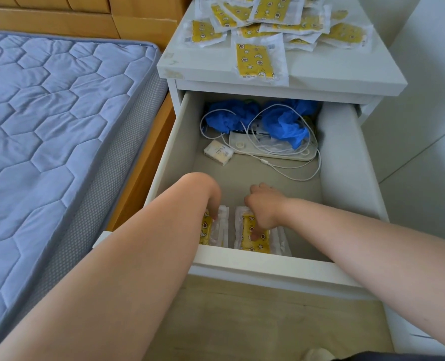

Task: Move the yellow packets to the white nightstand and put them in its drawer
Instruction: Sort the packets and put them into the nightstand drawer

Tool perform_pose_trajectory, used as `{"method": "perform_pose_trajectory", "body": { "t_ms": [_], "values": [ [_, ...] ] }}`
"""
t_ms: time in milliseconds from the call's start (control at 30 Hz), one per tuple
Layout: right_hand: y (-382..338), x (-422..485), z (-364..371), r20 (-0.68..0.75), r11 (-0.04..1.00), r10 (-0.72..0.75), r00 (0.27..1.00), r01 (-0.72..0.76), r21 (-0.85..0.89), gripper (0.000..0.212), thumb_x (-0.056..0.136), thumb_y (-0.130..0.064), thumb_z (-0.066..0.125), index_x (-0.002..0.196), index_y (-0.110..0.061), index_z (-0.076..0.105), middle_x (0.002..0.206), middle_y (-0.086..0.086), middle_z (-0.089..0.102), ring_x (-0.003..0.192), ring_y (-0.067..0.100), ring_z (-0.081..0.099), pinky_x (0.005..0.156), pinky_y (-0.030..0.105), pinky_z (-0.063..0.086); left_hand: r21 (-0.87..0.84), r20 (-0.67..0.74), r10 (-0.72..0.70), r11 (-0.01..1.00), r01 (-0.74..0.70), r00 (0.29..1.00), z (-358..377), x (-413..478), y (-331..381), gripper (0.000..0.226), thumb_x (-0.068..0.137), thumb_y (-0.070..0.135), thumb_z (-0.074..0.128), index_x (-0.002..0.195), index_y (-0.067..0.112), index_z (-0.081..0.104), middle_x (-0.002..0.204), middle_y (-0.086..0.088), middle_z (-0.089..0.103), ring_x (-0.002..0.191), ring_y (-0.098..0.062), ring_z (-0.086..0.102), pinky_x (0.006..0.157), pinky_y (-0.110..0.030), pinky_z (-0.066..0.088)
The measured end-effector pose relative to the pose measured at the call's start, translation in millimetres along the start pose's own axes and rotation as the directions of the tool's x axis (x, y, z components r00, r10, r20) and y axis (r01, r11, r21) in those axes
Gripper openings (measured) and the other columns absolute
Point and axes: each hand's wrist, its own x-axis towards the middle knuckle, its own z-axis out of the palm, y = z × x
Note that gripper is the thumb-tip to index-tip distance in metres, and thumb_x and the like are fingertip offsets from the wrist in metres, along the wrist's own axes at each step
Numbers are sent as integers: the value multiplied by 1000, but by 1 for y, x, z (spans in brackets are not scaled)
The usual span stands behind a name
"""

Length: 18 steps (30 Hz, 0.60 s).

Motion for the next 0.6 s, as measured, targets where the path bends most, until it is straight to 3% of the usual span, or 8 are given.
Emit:
{"method": "perform_pose_trajectory", "body": {
  "t_ms": [100,267,400,467,600],
  "values": [
    [2,-3,-3,102,997,57,993,-52,-51,65,71,-50,76,118,-8,58,130,12,40,119,29,43,93,33,43,3,-47,11,1000,-11,999,0,-1,0,41,91,37,59,126,15,58,123,-6,59,108,-27,59,89,-38,49],
    [1,-8,-7,217,991,135,967,-136,-8,76,78,-44,73,133,1,45,133,9,53,117,23,55,86,25,43,52,-105,36,998,-30,994,4,0,-1,32,89,23,62,119,11,61,118,-7,62,104,-27,61,82,-35,49],
    [3,-7,-11,261,986,151,953,-162,23,65,80,-45,71,127,-3,55,118,7,60,97,22,57,76,24,40,1,-168,79,997,-80,983,4,-1,-2,30,87,13,66,117,11,60,114,-4,60,106,-28,59,81,-33,47],
    [5,-5,-11,253,984,152,955,-170,49,59,82,-42,71,123,-1,58,110,8,60,94,22,56,74,24,40,-45,-219,90,994,-102,972,2,-4,0,36,87,6,65,122,11,59,116,-6,57,110,-28,56,78,-30,42],
    [12,2,-9,143,947,182,973,-212,240,38,87,-26,66,115,-2,56,121,13,61,90,24,57,71,27,42,-64,-245,84,993,-102,966,2,-3,0,38,86,1,63,123,10,59,123,-7,57,110,-28,56,77,-30,41]
  ]
}}
